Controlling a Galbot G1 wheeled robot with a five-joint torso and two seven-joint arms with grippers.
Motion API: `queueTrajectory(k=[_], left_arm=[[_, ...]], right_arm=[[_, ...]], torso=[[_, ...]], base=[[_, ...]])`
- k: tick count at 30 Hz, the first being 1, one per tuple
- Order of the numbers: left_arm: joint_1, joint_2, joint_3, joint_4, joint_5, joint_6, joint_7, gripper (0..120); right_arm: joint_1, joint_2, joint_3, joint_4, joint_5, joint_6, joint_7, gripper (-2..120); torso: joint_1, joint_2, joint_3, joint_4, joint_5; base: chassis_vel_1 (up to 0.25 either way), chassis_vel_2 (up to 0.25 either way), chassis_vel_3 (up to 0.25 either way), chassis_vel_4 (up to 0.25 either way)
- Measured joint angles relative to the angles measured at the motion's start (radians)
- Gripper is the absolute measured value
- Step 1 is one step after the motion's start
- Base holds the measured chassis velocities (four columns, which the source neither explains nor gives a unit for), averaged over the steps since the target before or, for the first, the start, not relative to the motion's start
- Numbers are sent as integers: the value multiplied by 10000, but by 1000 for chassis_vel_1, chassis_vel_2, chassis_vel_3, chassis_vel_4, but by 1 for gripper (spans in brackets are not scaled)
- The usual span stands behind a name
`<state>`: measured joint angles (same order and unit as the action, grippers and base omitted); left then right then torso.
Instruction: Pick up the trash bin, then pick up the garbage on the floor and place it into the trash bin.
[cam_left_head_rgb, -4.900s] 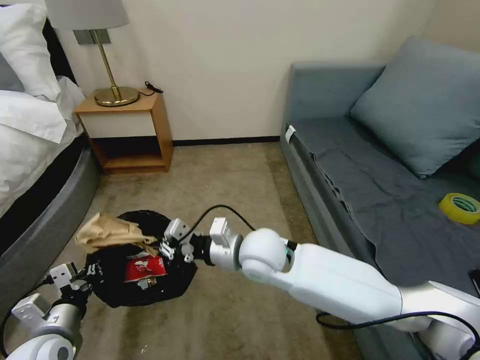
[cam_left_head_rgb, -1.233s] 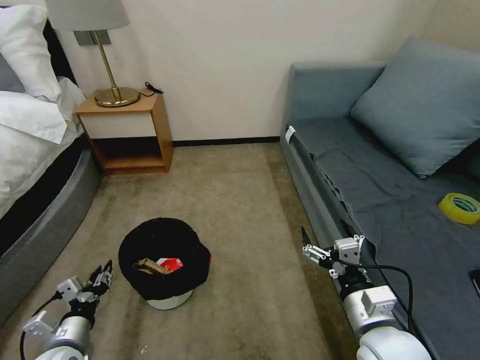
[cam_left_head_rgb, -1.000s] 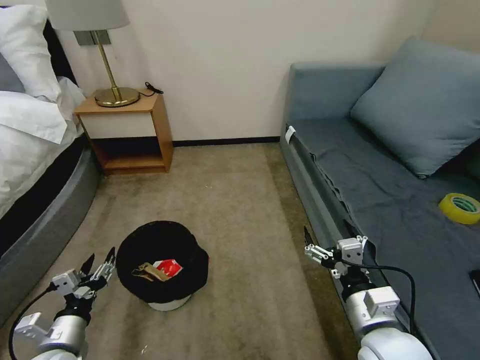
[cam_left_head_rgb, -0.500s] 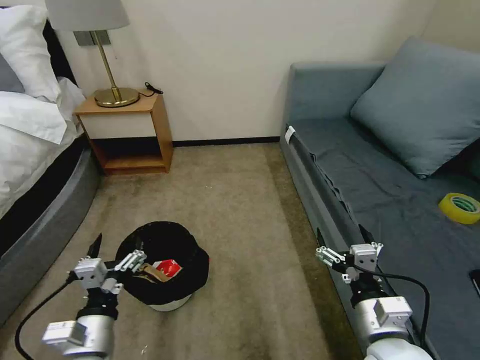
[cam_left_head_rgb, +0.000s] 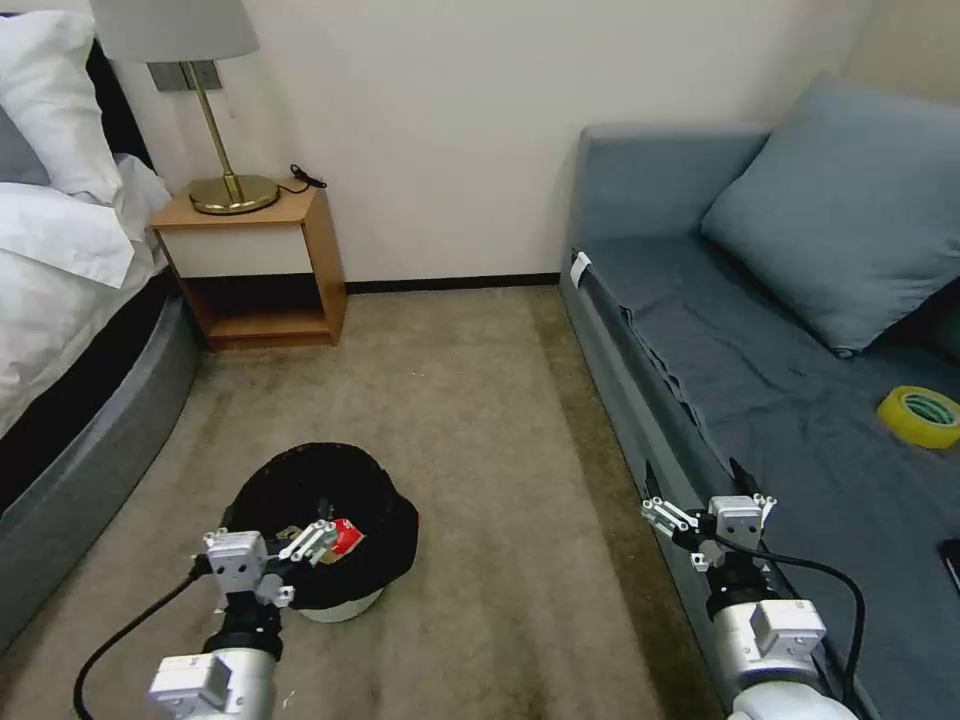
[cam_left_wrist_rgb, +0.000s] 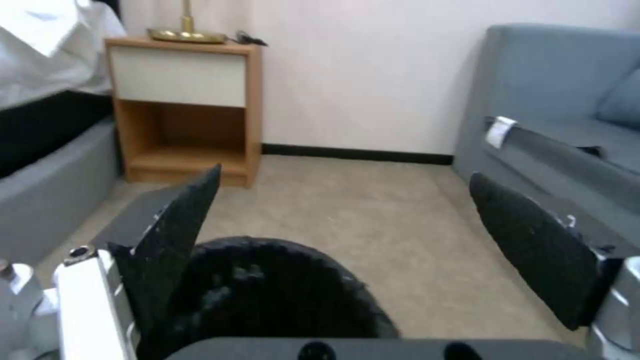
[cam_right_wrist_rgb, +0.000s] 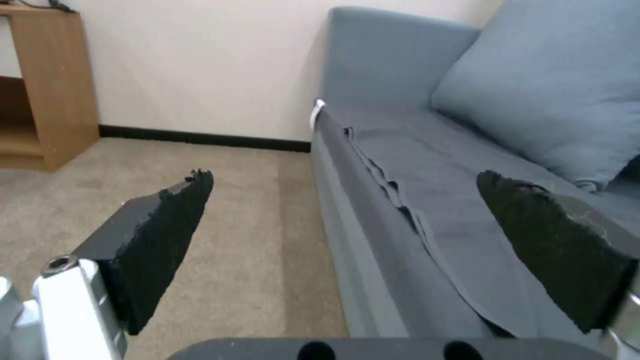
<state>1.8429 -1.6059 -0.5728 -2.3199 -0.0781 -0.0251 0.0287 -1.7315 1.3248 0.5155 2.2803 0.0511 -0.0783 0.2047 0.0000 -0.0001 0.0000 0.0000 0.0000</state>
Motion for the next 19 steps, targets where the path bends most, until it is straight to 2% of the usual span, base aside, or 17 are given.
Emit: queueTrajectory(k=[6,19], left_arm=[[-50,10,339,32,62,31,-69,100],[-147,145,359,165,82,80,-67,100]], right_arm=[[48,2,27,-53,0,3,-19,100],[68,38,91,-124,-82,-40,-94,100]], torso=[[0,0,0,0,0],[0,0,0,0,0]], base=[[0,0,0,0],[0,0,0,0]])
